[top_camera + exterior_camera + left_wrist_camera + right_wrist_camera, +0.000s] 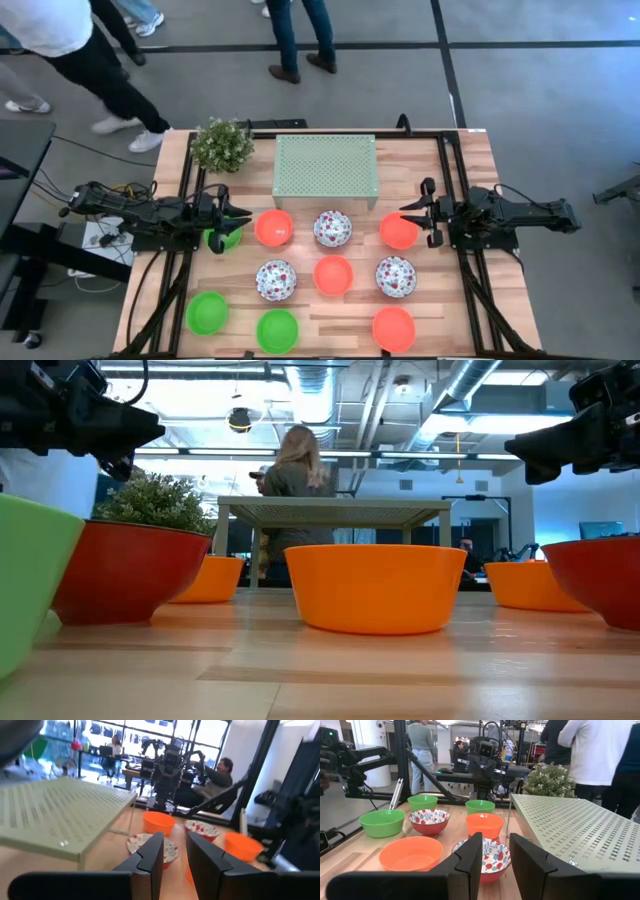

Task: Pick & Place Mini bowls
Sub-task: Put the green bowl on the shelf

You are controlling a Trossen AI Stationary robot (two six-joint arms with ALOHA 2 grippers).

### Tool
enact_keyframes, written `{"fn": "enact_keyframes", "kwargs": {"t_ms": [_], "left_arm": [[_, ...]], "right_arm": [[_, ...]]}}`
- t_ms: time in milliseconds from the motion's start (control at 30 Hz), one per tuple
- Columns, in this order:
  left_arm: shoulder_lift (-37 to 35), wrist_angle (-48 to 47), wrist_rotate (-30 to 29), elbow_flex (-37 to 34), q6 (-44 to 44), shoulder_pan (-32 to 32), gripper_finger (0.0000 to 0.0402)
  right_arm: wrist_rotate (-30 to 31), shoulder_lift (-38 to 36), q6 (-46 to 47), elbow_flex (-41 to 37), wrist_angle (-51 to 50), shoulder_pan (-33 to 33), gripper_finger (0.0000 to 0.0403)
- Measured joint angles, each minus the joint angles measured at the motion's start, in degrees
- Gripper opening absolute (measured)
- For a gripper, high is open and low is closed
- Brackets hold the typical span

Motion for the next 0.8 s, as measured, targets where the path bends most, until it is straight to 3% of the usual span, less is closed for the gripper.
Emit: {"fn": "enact_keyframes", "kwargs": {"t_ms": [200,467,800], "left_arm": [[1.80,0.05,3.62,0.00,-8.42,0.00,0.0085],[7.03,10.62,6.67,0.27,-8.72,0.02,0.0085],[19.25,5.97,6.88,13.84,-1.15,-0.09,0.0085]], "right_arm": [[0.01,0.00,-0.12,0.02,0.06,0.00,0.0093],[0.02,-0.01,-0.68,0.00,6.09,0.41,0.0093],[0.01,0.42,1.14,0.00,16.32,0.76,0.0093]]}}
